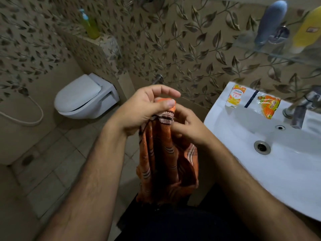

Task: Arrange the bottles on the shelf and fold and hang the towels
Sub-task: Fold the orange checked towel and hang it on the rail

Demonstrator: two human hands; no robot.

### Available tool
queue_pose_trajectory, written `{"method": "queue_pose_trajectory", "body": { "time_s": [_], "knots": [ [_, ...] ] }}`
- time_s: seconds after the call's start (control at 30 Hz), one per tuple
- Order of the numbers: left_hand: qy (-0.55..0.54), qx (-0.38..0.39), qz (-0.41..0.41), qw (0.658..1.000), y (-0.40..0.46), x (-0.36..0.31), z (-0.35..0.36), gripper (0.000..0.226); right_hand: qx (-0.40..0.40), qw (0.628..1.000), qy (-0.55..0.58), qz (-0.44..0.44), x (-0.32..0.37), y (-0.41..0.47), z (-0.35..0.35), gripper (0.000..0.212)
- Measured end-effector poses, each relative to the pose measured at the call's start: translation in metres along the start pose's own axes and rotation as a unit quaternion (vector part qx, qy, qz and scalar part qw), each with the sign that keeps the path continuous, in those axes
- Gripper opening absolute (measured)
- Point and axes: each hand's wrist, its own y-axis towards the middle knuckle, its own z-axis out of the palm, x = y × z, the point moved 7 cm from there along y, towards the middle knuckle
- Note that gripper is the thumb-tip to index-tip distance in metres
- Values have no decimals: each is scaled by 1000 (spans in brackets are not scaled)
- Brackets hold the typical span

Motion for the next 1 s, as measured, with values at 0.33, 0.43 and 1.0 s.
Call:
{"method": "queue_pose_trajectory", "body": {
  "time_s": [0.33,0.43,1.0],
  "knots": [
    [101,-44,40,993,-22,-13,-51,32,-11,995,87,-48,86,37,-1,27],
    [90,-71,-21,993,-33,17,-78,74,-62,992,102,-50,99,46,-9,28],
    [127,-104,56,985,-36,-24,-77,4,68,997,-34,31,93,47,24,26]
  ]
}}
